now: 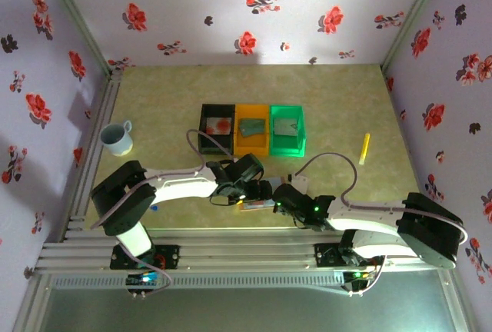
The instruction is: Take the credit cards out of the card holder
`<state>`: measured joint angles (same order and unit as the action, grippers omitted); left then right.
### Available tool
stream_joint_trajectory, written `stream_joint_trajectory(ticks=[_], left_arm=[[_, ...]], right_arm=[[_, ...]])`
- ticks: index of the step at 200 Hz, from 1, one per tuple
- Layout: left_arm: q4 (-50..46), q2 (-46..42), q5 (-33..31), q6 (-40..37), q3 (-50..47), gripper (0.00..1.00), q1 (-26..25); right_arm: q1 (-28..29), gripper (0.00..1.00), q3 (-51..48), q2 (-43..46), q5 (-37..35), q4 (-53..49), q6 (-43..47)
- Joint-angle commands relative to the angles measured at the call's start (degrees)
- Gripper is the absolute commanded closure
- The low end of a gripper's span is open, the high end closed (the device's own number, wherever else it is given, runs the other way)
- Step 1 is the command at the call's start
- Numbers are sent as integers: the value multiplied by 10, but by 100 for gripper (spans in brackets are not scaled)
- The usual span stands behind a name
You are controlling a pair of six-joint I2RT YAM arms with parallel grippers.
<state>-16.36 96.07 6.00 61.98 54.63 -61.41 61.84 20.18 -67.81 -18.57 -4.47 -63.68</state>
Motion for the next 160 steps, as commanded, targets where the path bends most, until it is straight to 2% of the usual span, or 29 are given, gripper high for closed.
stream_joint_trajectory(ticks=[1,82,160], left_arm=[[-7,10,-10,-11,13,15,-6],[-11,4,-11,-14,20,18,-6],[-17,-1,-13,-19,25,26,-5]], right_arm=[[-3,100,-20,-7,11,-41,-11],[-3,100,-23,-6,12,-40,-12],[-3,100,-26,-4,12,-38,-12]])
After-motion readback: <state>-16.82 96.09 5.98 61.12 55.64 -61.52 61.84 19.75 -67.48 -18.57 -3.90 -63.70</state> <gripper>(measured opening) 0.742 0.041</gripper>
